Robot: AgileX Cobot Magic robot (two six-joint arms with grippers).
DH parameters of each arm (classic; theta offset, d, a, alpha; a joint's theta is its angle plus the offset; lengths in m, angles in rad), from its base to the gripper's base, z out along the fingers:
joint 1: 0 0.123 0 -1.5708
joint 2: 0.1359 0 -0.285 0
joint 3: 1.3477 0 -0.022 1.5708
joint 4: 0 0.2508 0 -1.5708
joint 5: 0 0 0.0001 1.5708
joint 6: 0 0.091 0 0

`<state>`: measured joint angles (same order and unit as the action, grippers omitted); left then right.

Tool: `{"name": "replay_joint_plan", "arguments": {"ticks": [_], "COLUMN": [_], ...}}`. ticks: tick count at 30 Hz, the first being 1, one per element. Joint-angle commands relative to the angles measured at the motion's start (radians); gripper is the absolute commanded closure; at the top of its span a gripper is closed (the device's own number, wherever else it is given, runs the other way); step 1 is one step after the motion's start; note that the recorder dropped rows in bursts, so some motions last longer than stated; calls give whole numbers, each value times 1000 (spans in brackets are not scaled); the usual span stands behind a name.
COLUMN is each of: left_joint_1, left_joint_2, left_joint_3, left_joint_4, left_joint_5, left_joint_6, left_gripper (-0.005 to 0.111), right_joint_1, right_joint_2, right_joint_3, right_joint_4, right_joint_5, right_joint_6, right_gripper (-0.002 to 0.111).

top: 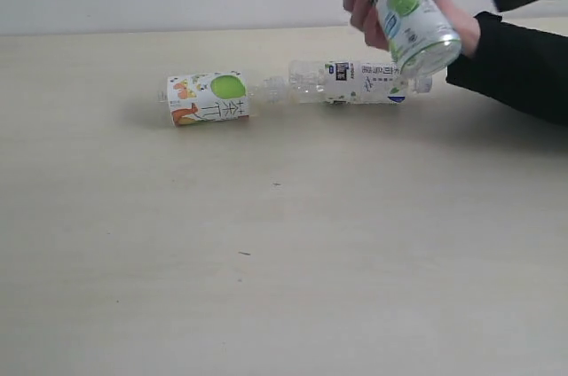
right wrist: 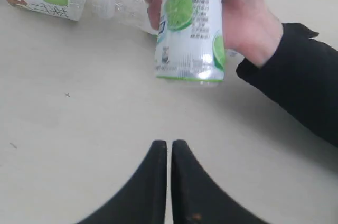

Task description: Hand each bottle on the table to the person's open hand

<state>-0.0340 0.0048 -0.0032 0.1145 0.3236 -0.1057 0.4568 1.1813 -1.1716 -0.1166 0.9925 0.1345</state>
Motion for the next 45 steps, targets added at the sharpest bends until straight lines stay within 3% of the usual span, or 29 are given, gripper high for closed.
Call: {"name": "replay_joint_plan", "arguments": {"ticks": [1, 8, 18, 28, 45], "left_joint_1": [2, 2, 2, 2, 2], "left_joint_2": [-5, -5, -5, -5, -5], "left_joint_3": [3, 3, 3, 3, 3], "left_joint_4": [1, 1, 1, 1, 1], "left_joint_5": [-5, -5, -5, -5, -5], "left_joint_6": [-2, -2, -2, -2, -2], "left_gripper": [104, 104, 104, 104, 104], "right_joint_1": [-4, -4, -4, -4, -4], "right_joint_2": [-282, -671, -989, -1105, -1115], "right_joint_3": [135, 259, 329, 329, 329], "right_joint_4": [28, 56, 25, -52, -79], "right_joint_5": [-18, 34, 145, 226, 229], "right_joint_6": [-14, -46, -108, -106, -108], "right_gripper": [108, 108, 108, 108, 108]}}
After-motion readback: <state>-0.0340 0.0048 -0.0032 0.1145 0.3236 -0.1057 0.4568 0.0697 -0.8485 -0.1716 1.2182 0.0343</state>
